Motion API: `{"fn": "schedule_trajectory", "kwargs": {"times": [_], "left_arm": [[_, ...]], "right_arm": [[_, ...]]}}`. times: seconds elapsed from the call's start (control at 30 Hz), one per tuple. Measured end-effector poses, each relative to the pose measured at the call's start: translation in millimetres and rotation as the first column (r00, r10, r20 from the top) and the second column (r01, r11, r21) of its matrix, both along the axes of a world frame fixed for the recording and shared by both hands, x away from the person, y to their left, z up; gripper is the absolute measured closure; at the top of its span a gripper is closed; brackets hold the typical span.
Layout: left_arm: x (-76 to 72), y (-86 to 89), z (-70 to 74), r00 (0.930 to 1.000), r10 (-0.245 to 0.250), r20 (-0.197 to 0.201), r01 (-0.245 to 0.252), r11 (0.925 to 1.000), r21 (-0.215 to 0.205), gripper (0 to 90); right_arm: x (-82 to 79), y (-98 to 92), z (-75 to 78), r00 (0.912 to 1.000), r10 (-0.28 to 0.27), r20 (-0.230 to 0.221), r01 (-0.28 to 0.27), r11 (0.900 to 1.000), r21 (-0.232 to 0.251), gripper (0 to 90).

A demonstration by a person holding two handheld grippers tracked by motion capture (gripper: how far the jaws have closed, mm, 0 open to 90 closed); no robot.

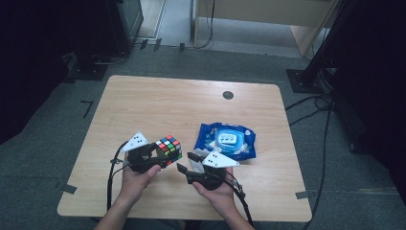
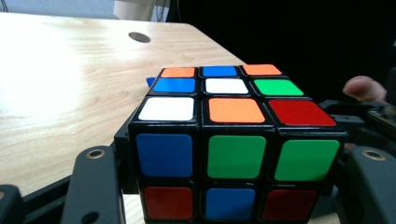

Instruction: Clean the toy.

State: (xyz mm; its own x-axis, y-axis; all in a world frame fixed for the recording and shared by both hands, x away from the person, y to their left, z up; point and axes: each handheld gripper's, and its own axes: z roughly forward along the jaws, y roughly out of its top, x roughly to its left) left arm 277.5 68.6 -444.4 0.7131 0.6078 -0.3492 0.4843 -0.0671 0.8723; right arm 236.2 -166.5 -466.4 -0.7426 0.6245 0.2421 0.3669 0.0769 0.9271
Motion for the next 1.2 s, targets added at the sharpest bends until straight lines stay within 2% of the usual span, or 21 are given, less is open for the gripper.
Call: {"fn": "schedule_trajectory", "kwargs": {"times": [0.1, 0.17, 0.27, 0.47, 0.63, 0.77, 0.83, 0.93, 1.0, 1.07, 1.2], "left_arm": [[-3.0, -5.1, 0.0, 1.0000, -0.007, 0.006, 0.007, 1.0000, 0.002, 34.0], [-5.2, -7.7, 0.5, 0.9998, -0.015, 0.012, 0.015, 0.9999, 0.007, 34.0], [-6.3, -10.8, 0.4, 0.9998, -0.018, 0.013, 0.017, 0.9998, 0.013, 34.0], [-6.2, -14.5, -0.8, 0.9996, -0.026, 0.005, 0.026, 0.9996, 0.010, 33.9], [-7.5, -17.6, -3.7, 0.9993, -0.037, 0.006, 0.037, 0.9989, 0.029, 33.9], [-9.5, -19.8, -2.9, 0.9993, -0.033, 0.016, 0.033, 0.9983, 0.048, 33.9], [-9.0, -18.6, -2.0, 0.9996, -0.025, 0.014, 0.024, 0.9987, 0.045, 33.7], [-7.1, -17.4, -1.3, 0.9994, -0.035, 0.001, 0.035, 0.9984, 0.045, 33.5], [-5.1, -16.6, -1.2, 0.9989, -0.044, -0.014, 0.045, 0.9977, 0.051, 33.3], [-3.1, -15.5, -0.6, 0.9980, -0.054, -0.032, 0.056, 0.9970, 0.054, 33.1], [1.5, -11.2, 1.2, 0.9931, -0.087, -0.079, 0.092, 0.9938, 0.063, 31.8]], "right_arm": [[-4.7, 12.9, 1.1, 0.9998, 0.010, 0.018, -0.010, 0.999, -0.030, 33.0], [-7.0, 19.1, 0.0, 0.9996, -0.014, 0.024, 0.016, 0.998, -0.053, 31.7], [-7.5, 21.0, -3.0, 0.9994, -0.035, 0.009, 0.035, 0.998, -0.044, 31.8], [-8.3, 19.8, -4.5, 0.9984, -0.051, 0.024, 0.052, 0.998, -0.043, 31.4], [-7.5, 22.2, -4.4, 0.9978, -0.060, 0.026, 0.062, 0.996, -0.064, 29.5], [-7.4, 22.9, -6.7, 0.9977, -0.066, 0.014, 0.066, 0.996, -0.053, 29.8], [-8.0, 22.5, -7.3, 0.9972, -0.072, 0.022, 0.073, 0.996, -0.055, 33.3], [-8.1, 22.0, -7.4, 0.9970, -0.066, 0.039, 0.068, 0.996, -0.061, 33.6], [-7.0, 21.2, -8.1, 0.9969, -0.055, 0.057, 0.060, 0.995, -0.086, 33.7], [-6.3, 19.9, -9.5, 0.9951, -0.037, 0.092, 0.049, 0.990, -0.132, 33.8], [-7.1, 18.1, -10.3, 0.9825, 0.016, 0.185, 0.030, 0.970, -0.243, 33.9]]}}
